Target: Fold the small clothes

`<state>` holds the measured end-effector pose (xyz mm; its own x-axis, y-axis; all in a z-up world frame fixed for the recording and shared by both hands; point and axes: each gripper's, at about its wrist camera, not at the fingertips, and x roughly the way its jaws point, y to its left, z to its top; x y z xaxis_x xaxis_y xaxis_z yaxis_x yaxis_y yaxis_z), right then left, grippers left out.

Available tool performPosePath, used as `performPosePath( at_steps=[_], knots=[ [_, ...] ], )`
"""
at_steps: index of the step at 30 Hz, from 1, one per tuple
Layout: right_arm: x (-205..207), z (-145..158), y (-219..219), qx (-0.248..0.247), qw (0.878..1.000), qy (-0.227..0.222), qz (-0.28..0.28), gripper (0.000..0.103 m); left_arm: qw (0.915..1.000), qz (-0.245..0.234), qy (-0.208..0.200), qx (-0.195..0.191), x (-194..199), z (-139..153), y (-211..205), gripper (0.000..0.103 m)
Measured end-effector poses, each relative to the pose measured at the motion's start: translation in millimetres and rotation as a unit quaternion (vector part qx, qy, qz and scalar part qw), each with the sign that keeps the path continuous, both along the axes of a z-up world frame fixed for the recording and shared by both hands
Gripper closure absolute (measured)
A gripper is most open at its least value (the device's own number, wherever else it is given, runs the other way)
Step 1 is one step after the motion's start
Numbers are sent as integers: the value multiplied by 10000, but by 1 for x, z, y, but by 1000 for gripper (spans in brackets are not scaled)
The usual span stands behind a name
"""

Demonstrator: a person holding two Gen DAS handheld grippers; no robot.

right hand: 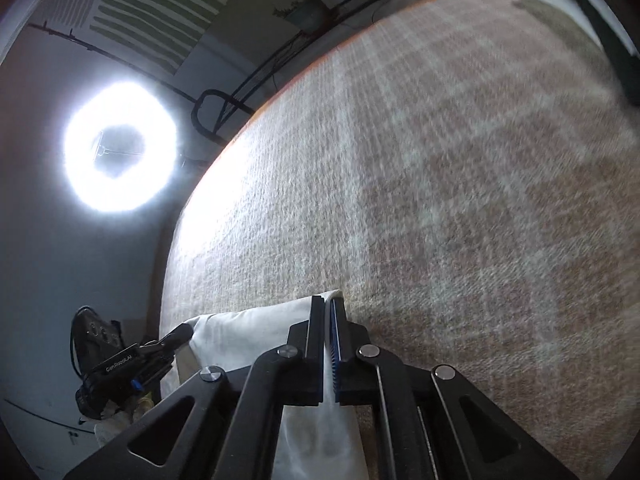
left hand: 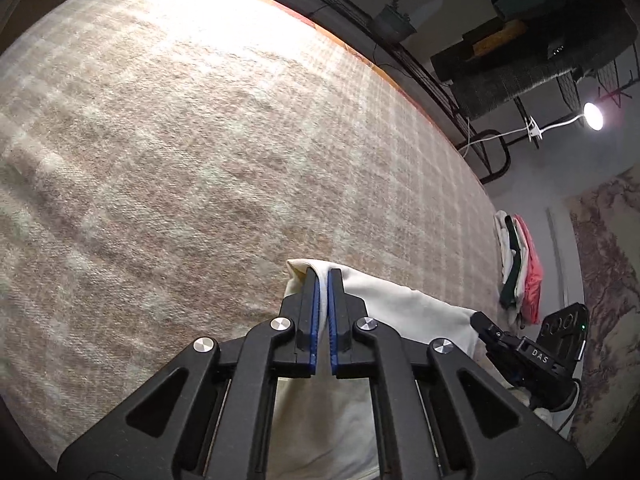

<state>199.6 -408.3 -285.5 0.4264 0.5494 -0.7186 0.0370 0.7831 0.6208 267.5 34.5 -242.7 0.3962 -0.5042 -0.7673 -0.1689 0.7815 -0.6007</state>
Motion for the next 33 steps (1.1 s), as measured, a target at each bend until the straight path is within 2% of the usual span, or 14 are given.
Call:
performPosePath(
  at_steps=[5,8,11,13,14,16,22,26,30,33],
  knots=[
    [0,5,4,-240,9997,-65,57,103,9999,30,-57,159,1,-1,1,102],
    [1,4,2,-300,9995,-7,-45,103,9989,159,-169,412,0,4,8,102],
    [0,9,-6,-460,9986,-91,-239,103,9991,275,-93,314,-1,4,18,102],
    [2,16,-10,-516,9981,-177,-277,100,9993,177,-87,315,-3,5,19,102],
    [3,20,-10,-461,9986,-220,-153,99,9993,111,-105,340,-4,6,18,102],
    [2,24,-5,-349,9990,-263,76,92,9991,-21,-170,380,-6,10,14,102],
    [-10,37,26,-584,9940,-504,781,91,9962,-622,-387,478,-26,25,-11,102],
    [-32,47,51,-835,9840,-830,1336,91,9932,-945,-429,524,-44,28,-29,102],
    [-53,46,78,-1260,9686,-1053,1866,91,9868,-1228,-495,929,-57,23,-45,102],
    [-65,34,96,-1671,9561,-1048,2165,87,9819,-1330,-434,1279,-60,14,-48,102]
  ],
)
